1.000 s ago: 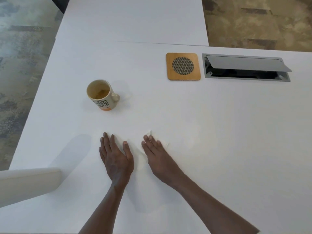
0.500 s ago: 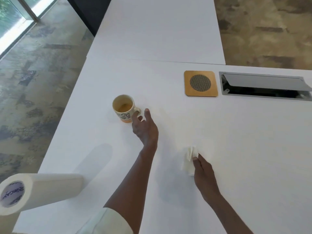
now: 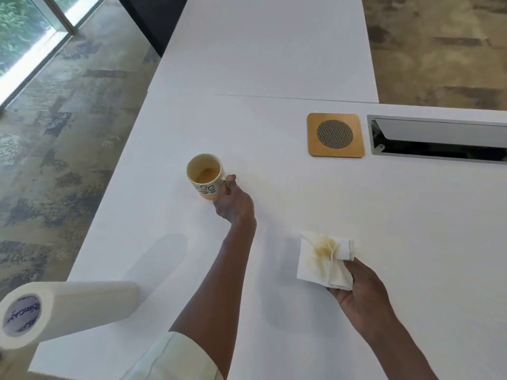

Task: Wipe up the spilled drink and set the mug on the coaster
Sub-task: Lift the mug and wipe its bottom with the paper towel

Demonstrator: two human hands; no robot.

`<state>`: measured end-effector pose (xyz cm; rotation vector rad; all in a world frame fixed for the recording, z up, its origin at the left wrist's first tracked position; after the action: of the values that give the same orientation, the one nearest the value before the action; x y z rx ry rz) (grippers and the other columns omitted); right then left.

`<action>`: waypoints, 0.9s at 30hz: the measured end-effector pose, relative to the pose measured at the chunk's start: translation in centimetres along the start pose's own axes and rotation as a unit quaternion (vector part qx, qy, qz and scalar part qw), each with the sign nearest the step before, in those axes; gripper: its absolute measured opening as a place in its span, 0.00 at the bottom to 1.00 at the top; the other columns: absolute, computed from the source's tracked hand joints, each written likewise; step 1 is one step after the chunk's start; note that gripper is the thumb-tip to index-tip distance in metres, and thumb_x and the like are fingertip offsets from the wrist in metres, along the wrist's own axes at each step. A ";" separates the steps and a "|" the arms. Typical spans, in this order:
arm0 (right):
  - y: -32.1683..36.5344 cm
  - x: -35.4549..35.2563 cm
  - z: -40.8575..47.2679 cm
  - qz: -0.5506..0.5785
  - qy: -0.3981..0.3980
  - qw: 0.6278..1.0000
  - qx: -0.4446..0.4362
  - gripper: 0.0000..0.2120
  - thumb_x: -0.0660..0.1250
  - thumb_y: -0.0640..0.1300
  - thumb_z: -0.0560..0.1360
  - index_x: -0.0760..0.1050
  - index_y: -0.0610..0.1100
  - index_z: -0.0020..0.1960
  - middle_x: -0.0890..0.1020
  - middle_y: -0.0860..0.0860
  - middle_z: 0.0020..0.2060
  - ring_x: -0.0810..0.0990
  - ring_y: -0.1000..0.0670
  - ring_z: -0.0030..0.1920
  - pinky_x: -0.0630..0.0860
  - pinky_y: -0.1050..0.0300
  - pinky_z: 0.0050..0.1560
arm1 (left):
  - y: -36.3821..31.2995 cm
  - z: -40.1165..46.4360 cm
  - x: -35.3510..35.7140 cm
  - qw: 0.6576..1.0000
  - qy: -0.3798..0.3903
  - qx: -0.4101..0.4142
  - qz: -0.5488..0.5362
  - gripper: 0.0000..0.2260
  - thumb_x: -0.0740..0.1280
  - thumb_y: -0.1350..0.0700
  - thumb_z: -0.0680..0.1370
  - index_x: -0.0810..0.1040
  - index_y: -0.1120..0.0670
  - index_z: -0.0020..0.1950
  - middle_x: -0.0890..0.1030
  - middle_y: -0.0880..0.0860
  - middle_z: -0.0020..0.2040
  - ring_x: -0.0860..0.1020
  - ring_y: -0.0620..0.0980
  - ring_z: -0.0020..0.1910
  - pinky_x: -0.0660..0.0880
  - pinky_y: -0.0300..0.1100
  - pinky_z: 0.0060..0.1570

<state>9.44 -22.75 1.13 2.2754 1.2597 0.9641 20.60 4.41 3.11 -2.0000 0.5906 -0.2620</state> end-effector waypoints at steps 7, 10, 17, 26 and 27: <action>0.7 0.4 1.0 0.000 0.029 1.000 0.006 0.12 0.63 0.40 0.78 0.83 0.44 0.56 0.84 0.44 0.57 0.84 0.46 0.54 0.82 0.51 0.44 | -0.3 0.9 -3.2 1.000 0.023 0.015 0.008 0.12 0.68 0.56 0.80 0.82 0.50 0.37 0.82 0.51 0.42 0.79 0.49 0.45 0.75 0.41 0.48; 1.0 1.5 1.5 -0.022 0.041 0.999 0.003 0.13 0.62 0.40 0.79 0.83 0.45 0.57 0.84 0.45 0.57 0.84 0.46 0.55 0.82 0.49 0.47 | -1.7 1.4 -5.1 0.997 0.057 0.042 0.033 0.12 0.68 0.57 0.79 0.83 0.47 0.37 0.83 0.51 0.43 0.81 0.49 0.46 0.75 0.41 0.49; 2.4 8.1 4.0 -0.123 0.056 0.990 -0.043 0.12 0.61 0.42 0.80 0.82 0.44 0.57 0.85 0.48 0.53 0.82 0.47 0.54 0.77 0.50 0.49 | -7.4 3.0 -8.4 0.987 0.136 0.082 0.013 0.10 0.65 0.61 0.83 0.82 0.58 0.43 0.85 0.56 0.45 0.85 0.44 0.40 0.80 0.45 0.59; 2.1 22.7 9.8 -0.341 0.106 0.916 -0.184 0.18 0.58 0.33 0.77 0.81 0.43 0.60 0.83 0.49 0.57 0.80 0.49 0.59 0.76 0.56 0.57 | -13.4 2.9 -11.4 0.976 0.190 0.108 0.011 0.09 0.66 0.59 0.82 0.83 0.60 0.46 0.84 0.59 0.52 0.86 0.55 0.53 0.81 0.45 0.58; 1.8 23.9 10.2 -0.395 0.105 0.889 -0.207 0.18 0.57 0.33 0.77 0.80 0.41 0.61 0.83 0.46 0.59 0.79 0.48 0.60 0.75 0.56 0.58 | -13.7 2.9 -11.7 0.975 0.193 0.110 0.011 0.09 0.66 0.59 0.82 0.83 0.60 0.46 0.84 0.59 0.52 0.85 0.56 0.54 0.81 0.45 0.58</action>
<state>26.60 -3.34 4.31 1.1715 1.6665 1.0254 15.86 17.87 14.45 -1.7364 0.7895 -0.6830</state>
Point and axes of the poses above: each hand's wrist, its own z-axis towards the middle knuckle, its own x-axis out of the palm, y = z × x, the point moved 6 cm from there along z, towards the middle knuckle
